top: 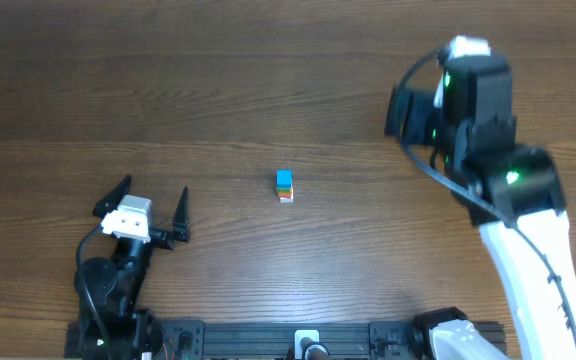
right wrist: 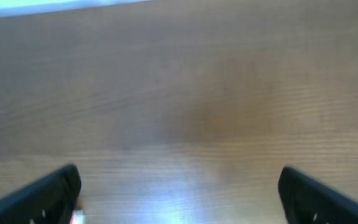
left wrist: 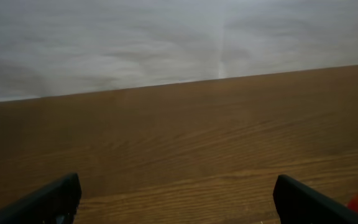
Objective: Stack Cubes
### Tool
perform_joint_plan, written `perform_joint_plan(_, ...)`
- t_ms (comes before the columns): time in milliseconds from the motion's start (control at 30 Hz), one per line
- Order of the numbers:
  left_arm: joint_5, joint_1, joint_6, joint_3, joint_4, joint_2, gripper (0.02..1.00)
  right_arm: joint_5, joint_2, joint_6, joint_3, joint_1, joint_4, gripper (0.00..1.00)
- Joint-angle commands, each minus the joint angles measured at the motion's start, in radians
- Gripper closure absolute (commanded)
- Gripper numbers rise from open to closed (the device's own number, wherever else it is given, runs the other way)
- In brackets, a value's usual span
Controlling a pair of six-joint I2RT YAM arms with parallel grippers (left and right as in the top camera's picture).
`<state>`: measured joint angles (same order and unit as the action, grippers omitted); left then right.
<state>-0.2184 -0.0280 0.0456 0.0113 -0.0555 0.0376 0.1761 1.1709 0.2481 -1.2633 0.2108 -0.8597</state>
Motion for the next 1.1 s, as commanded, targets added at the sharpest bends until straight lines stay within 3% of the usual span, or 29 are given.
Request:
perform_joint_plan(33, -0.009, 0.005, 0.015, -0.005, 0.0, -0.005, 0.018, 0.026, -0.206, -0.029, 0.328, -0.011, 0.17, 0.009)
perform_joint_plan(100, -0.009, 0.005, 0.015, -0.005, 0.0, -0.005, 0.018, 0.022, -0.285, -0.028, 0.423, -0.04, 0.22, 0.009)
perform_joint_plan(200, -0.009, 0.005, 0.015, -0.005, 0.0, -0.005, 0.018, -0.049, -0.441, -0.031, 0.57, -0.146, 0.277, 0.007)
perform_joint_plan(267, -0.009, 0.005, 0.015, -0.005, 0.0, -0.005, 0.018, -0.11, -0.548, -0.107, 0.658, -0.204, 0.31, 0.014)
perform_joint_plan(467, -0.009, 0.005, 0.015, -0.005, 0.0, -0.005, 0.018, -0.119, -0.808, -0.141, 0.876, -0.211, 0.437, 0.007)
perform_joint_plan(633, -0.009, 0.005, 0.015, -0.005, 0.0, -0.005, 0.018, -0.231, -0.945, -0.167, 0.972, -0.211, 0.552, 0.007)
perform_joint_plan(933, -0.009, 0.005, 0.015, -0.005, 0.0, -0.005, 0.02, -0.236, -1.165, -0.169, 1.232, -0.212, 0.768, 0.009)
perform_joint_plan(1100, -0.009, 0.005, 0.015, -0.005, 0.0, -0.005, 0.018, -0.236, -1.165, -0.25, 1.259, -0.21, 0.792, 0.007)
